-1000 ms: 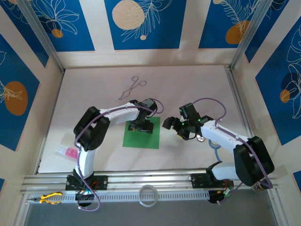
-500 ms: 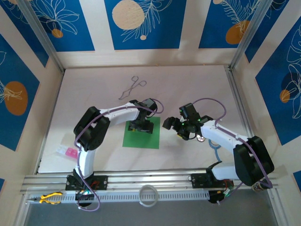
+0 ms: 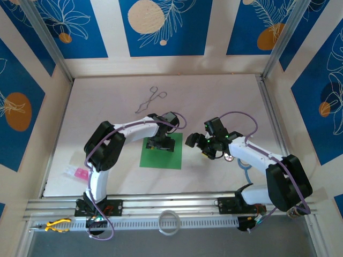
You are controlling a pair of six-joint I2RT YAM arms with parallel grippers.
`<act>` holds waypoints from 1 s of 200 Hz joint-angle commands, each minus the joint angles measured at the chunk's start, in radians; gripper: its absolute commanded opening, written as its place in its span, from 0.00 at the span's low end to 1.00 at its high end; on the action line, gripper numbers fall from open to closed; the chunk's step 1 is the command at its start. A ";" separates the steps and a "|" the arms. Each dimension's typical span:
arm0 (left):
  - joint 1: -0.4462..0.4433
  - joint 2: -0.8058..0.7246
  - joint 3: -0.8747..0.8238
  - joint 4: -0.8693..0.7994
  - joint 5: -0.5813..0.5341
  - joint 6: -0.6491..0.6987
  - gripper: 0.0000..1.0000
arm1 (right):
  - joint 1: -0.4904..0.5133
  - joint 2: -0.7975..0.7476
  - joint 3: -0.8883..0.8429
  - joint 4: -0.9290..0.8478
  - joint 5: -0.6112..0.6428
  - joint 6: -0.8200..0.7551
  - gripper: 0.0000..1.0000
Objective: Fold a paper plane with a square sheet of paper (pick it up from the middle)
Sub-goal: First fold the square sheet of paper in half at the center of the table.
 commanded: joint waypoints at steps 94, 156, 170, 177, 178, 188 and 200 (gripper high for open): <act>-0.002 0.056 -0.027 0.013 0.036 -0.030 0.80 | 0.005 -0.001 0.035 -0.039 0.011 0.002 0.92; -0.005 0.044 -0.012 0.005 0.028 -0.025 0.76 | 0.006 -0.004 0.034 -0.043 0.015 0.002 0.92; -0.005 0.040 -0.010 0.005 0.028 -0.024 0.76 | 0.005 -0.004 0.033 -0.042 0.015 0.004 0.92; -0.006 0.037 -0.009 0.006 0.028 -0.025 0.74 | 0.005 -0.004 0.034 -0.043 0.016 0.003 0.92; -0.005 0.037 -0.009 0.007 0.028 -0.025 0.74 | 0.005 -0.004 0.034 -0.043 0.016 0.003 0.92; -0.006 0.031 -0.009 0.006 0.026 -0.024 0.72 | 0.005 -0.006 0.034 -0.043 0.016 0.003 0.92; -0.006 0.015 -0.014 0.015 0.023 -0.018 0.68 | 0.005 -0.008 0.033 -0.044 0.019 0.002 0.92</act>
